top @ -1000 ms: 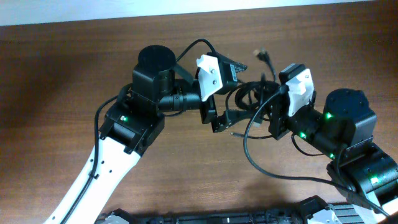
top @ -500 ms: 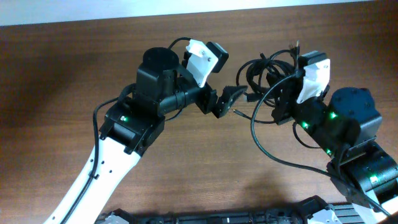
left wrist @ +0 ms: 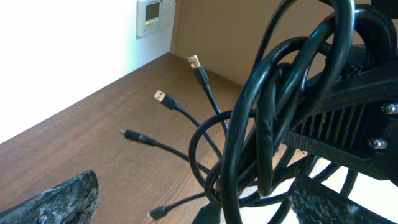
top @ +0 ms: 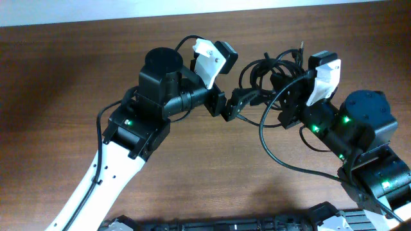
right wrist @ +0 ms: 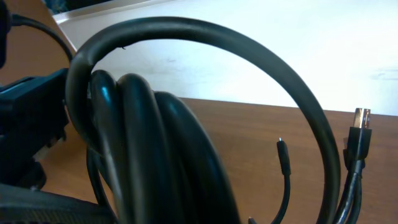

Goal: Untangle cables

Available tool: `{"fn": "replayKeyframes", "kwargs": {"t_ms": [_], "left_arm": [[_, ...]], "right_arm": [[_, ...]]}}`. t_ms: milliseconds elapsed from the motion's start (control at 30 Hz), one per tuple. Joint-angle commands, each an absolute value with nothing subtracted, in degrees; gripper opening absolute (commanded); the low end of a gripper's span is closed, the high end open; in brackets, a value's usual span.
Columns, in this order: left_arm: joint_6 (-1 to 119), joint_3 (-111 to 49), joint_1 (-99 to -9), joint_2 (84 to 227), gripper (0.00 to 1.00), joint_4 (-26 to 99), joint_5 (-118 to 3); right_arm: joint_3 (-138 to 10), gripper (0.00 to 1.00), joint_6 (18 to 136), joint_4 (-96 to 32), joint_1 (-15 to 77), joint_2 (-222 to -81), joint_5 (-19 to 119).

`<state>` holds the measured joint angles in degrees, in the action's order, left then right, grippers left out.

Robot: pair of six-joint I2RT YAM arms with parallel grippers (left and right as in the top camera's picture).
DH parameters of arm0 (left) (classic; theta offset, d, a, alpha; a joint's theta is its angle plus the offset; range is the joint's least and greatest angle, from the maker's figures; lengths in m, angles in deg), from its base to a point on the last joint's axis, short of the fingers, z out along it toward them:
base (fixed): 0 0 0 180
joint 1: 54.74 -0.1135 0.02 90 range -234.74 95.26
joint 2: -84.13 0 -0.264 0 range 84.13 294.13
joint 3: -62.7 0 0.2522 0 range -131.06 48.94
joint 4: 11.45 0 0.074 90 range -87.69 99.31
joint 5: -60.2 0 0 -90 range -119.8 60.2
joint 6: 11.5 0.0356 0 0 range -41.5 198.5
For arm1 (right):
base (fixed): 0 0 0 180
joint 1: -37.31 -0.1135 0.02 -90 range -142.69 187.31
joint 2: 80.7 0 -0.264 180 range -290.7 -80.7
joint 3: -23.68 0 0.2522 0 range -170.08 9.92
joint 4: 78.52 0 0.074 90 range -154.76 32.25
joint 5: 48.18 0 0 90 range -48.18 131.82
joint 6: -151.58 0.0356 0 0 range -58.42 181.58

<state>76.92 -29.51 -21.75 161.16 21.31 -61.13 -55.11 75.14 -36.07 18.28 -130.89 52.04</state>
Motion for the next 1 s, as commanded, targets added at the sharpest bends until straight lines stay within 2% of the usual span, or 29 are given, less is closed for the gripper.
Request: {"fn": "replayKeyframes", "kwargs": {"t_ms": [0, 300, 467, 533, 600, 667, 700, 767, 833, 967], "left_arm": [[76.3, -30.2, -21.4, 160.2, 0.99, 21.0, -62.2], [76.4, -30.2, -21.4, 160.2, 0.99, 21.0, -62.5], [76.4, -30.2, -21.4, 160.2, 1.00, 20.6, -65.7], [76.4, -30.2, -21.4, 160.2, 0.83, 20.6, -65.6], [76.9, -30.2, -21.4, 160.2, 0.53, 20.6, -65.6], [79.8, -30.2, -21.5, 160.2, 0.10, 20.7, -65.6], [81.3, -30.2, -21.5, 160.2, 0.02, 20.9, -65.6], [85.5, -30.2, -21.5, 160.2, 0.00, 21.7, -64.2], [87.5, -30.2, -21.5, 160.2, 0.00, 23.0, -59.5], [87.6, -30.2, -21.5, 160.2, 0.00, 24.1, -53.7]], "right_arm": [[-55.6, 0.04, 75.6, -36.7, 18.6, -130.6, 53.9], [-55.6, 0.04, 75.7, -41.2, 18.6, -130.6, 65.6], [-55.6, 0.04, 77.4, -43.2, 18.6, -130.7, 65.9], [-55.6, 0.04, 77.6, -43.1, 18.6, -130.7, 65.9], [-55.6, 0.04, 77.6, -43.1, 18.6, -130.7, 65.9], [-55.6, 0.04, 77.5, -42.9, 18.6, -130.7, 65.6], [-55.6, 0.07, 77.5, -42.6, 18.6, -130.7, 65.0], [-55.6, 0.26, 76.6, -41.3, 18.6, -131.0, 62.6], [-55.6, 0.36, 76.6, -39.4, 18.6, -131.0, 58.8], [-55.6, 0.37, 76.6, -38.2, 18.6, -131.0, 56.3]]}}
